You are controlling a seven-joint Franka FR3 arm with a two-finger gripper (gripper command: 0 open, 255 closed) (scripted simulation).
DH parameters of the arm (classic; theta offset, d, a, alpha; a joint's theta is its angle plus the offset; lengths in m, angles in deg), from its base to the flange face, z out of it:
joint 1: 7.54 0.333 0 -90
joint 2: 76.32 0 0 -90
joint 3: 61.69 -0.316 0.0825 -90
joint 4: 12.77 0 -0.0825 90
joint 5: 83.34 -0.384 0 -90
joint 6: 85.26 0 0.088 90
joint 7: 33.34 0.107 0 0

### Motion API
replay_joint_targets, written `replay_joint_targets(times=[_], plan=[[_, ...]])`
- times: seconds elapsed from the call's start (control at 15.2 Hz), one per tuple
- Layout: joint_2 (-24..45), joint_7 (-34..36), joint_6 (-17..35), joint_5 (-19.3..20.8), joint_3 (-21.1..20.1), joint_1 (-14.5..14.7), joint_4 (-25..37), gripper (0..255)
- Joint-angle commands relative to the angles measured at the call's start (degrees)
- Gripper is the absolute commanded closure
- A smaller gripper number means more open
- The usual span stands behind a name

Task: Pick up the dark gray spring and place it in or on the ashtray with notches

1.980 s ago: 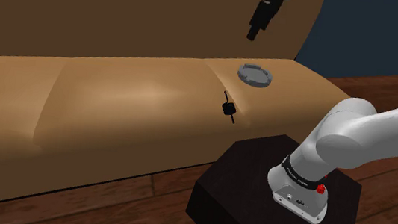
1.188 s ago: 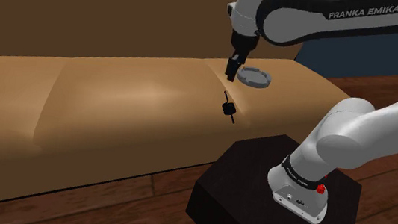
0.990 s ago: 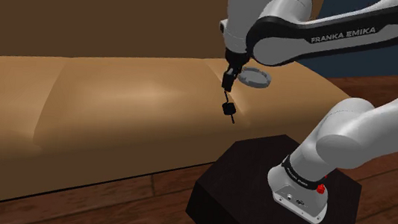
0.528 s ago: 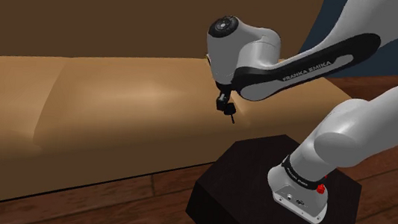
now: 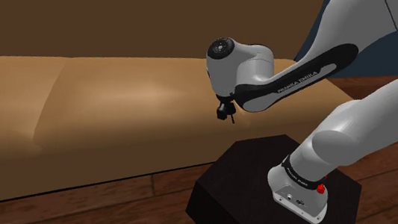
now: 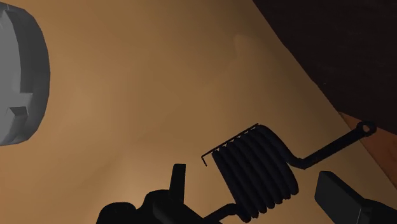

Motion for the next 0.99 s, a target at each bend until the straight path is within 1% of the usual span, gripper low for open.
replay_joint_targets(times=[0.0,0.46,0.53,0.92], plan=[[0.85,0.51,1.16,1.23,0.18,-0.74,-0.29,0],[0.85,0.51,1.15,1.21,0.18,-0.73,-0.29,0],[0.85,0.51,1.15,1.21,0.18,-0.73,-0.29,255],[0.85,0.51,1.15,1.22,0.18,-0.73,-0.29,255]])
